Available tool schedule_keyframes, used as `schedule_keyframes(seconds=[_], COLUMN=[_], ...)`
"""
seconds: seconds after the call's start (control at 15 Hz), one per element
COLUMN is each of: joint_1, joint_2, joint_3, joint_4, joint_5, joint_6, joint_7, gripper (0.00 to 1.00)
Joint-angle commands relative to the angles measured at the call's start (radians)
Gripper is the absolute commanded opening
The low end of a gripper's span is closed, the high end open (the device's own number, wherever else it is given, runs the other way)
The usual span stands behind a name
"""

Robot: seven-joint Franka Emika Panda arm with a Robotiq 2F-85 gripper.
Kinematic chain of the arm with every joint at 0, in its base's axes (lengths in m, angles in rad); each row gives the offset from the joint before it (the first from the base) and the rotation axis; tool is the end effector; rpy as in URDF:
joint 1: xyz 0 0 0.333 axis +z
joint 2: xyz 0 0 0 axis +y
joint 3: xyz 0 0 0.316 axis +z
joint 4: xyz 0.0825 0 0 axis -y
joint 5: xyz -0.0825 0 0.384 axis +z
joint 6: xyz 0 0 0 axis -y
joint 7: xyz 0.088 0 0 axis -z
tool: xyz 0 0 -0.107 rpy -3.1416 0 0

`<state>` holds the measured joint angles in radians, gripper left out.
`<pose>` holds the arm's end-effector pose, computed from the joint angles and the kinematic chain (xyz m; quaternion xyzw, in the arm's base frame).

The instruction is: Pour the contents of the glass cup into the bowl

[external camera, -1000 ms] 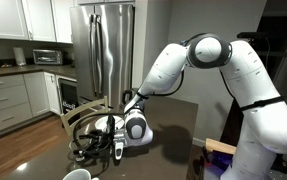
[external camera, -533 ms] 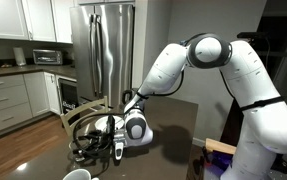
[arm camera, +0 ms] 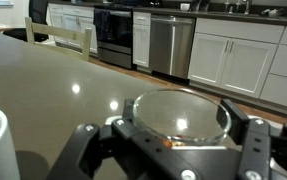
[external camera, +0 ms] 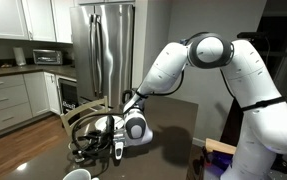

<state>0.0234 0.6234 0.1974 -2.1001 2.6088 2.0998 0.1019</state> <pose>0.5567 0.1524 0.1314 -0.2425 0.7008 0.2134 0.6360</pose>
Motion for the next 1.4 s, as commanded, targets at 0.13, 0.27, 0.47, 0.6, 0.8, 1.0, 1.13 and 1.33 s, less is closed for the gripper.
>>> schedule_keyframes(seconds=[0.13, 0.27, 0.47, 0.6, 0.8, 1.0, 1.13, 1.33], joint_1=[0.055, 0.065, 0.075, 0.078, 0.077, 0.072, 0.071, 0.069], joint_2=[-0.082, -0.103, -0.141, -0.166, -0.2, -0.241, -0.272, -0.315], joint_3=[-0.037, -0.04, -0.042, -0.044, -0.047, -0.054, -0.059, -0.068], joint_4=[-0.019, -0.02, -0.027, -0.035, -0.052, -0.081, -0.101, -0.128], joint_5=[-0.025, -0.03, -0.034, -0.035, -0.03, -0.027, -0.027, -0.031], joint_6=[0.106, 0.142, 0.176, 0.19, 0.203, 0.207, 0.211, 0.216], joint_7=[0.07, 0.075, 0.077, 0.075, 0.071, 0.07, 0.069, 0.072], gripper=[0.59, 0.59, 0.59, 0.59, 0.59, 0.59, 0.59, 0.59])
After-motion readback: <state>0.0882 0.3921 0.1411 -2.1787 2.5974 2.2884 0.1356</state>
